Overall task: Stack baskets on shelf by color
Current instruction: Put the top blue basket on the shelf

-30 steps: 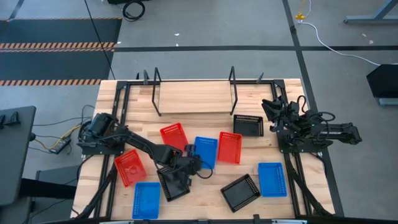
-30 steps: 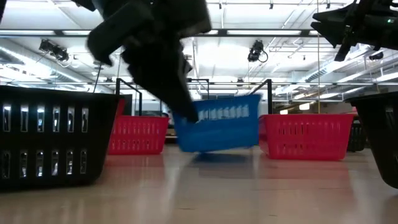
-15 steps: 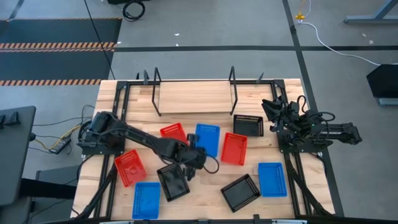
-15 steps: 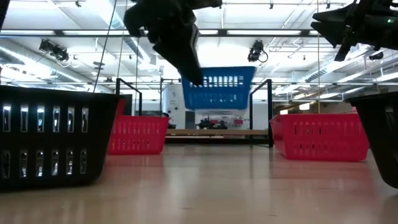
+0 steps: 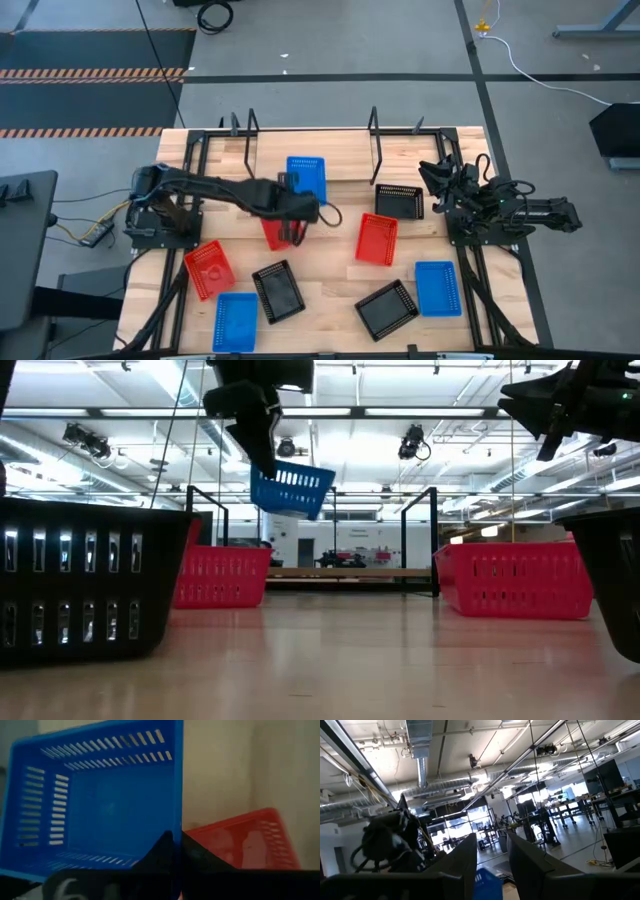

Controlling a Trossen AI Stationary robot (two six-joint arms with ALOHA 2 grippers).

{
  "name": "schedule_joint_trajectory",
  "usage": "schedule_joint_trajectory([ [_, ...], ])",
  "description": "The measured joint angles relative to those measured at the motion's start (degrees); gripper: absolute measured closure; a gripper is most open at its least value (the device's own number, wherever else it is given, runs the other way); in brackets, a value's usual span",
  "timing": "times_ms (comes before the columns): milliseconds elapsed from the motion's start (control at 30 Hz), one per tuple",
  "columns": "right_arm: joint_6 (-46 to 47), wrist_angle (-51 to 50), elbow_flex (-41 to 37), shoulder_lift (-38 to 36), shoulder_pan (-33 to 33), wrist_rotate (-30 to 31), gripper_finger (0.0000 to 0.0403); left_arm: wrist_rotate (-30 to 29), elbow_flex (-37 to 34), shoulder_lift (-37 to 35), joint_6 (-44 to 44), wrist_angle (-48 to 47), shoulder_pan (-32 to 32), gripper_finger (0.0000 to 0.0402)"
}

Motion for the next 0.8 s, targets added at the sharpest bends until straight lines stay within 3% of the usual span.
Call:
schedule_joint_trajectory([
  [200,0.1,-0.36,0.0,0.0,0.06,-1.27,0.0289,0.87,-9.54,-4.34,3.24,3.82,6.83,0.0391],
  [467,1.01,-0.51,0.0,0.0,0.04,-1.43,0.0289,2.01,-26.93,-12.36,8.86,18.67,17.51,0.0391],
  [567,0.62,-0.51,0.0,0.0,0.01,-1.1,0.0289,5.75,-29.28,-14.72,12.77,22.8,20.38,0.0391],
  [800,-0.66,-0.67,0.0,0.0,-0.02,-0.02,0.0289,16.26,-29.92,-15.18,21.22,21.66,28.42,0.0391],
])
